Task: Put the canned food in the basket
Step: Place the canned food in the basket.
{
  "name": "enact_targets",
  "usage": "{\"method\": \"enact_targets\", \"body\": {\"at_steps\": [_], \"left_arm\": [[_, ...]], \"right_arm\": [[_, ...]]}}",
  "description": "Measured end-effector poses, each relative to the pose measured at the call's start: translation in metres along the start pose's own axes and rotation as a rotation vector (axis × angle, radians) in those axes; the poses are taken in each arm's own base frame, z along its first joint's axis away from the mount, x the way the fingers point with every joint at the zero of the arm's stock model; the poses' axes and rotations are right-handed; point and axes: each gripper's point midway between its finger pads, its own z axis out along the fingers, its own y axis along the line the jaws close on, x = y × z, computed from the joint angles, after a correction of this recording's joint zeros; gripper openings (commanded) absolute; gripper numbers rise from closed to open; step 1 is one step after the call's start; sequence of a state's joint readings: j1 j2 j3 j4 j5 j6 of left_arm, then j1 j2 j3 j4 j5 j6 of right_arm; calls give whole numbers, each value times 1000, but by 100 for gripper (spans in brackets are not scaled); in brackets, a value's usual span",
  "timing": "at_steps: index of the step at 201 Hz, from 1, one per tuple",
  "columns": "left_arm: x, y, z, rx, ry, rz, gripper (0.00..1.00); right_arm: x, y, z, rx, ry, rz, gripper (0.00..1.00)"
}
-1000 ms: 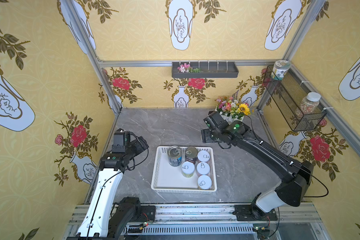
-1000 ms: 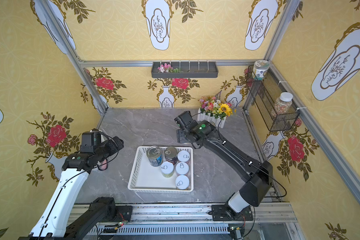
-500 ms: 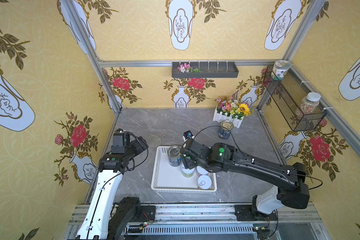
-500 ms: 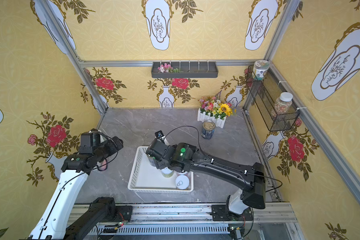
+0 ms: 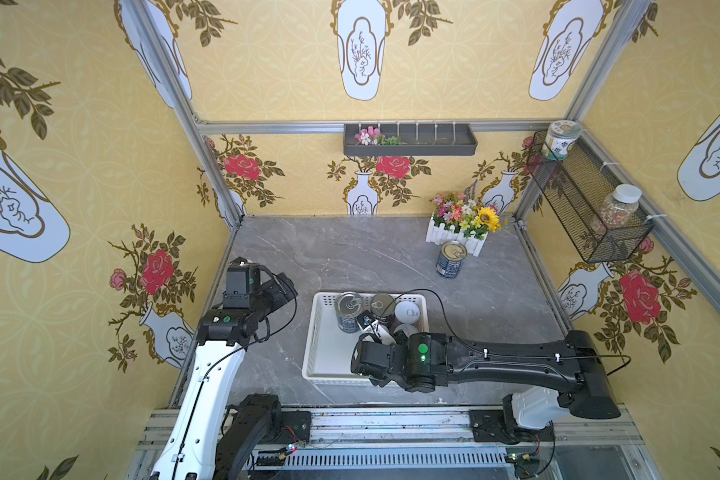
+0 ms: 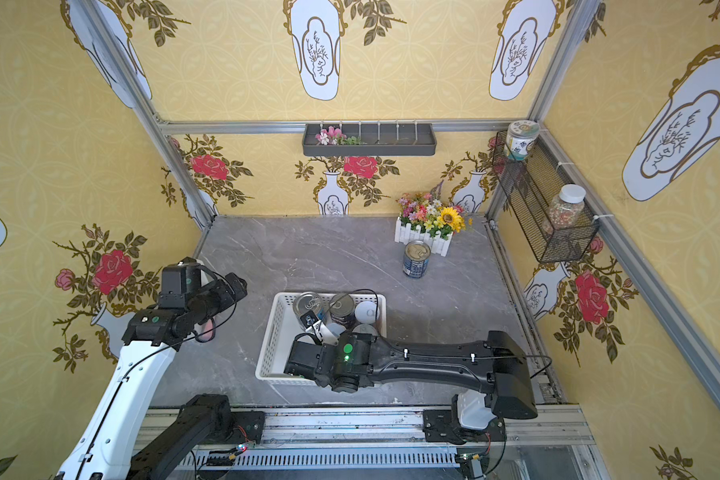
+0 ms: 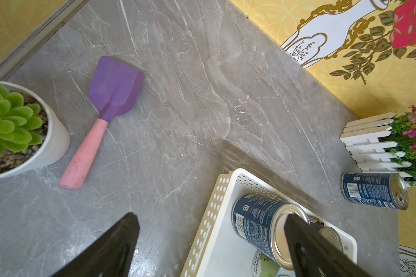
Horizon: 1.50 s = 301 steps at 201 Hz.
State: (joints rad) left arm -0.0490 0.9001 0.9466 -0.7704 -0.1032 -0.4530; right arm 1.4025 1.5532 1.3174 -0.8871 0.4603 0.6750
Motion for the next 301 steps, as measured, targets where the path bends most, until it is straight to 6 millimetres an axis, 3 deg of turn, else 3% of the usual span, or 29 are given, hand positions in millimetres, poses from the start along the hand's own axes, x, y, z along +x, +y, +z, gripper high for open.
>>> {"method": "enact_targets", "body": {"at_steps": [60, 162, 301], "left_arm": [[1, -2, 0, 1, 1, 8, 100], [3, -4, 0, 8, 5, 16, 100], [3, -5, 0, 8, 4, 19, 100]], "right_arm": [[32, -2, 22, 6, 74, -28, 67], [39, 15, 43, -23, 117, -28, 68], [46, 14, 84, -33, 180, 41, 71]]}}
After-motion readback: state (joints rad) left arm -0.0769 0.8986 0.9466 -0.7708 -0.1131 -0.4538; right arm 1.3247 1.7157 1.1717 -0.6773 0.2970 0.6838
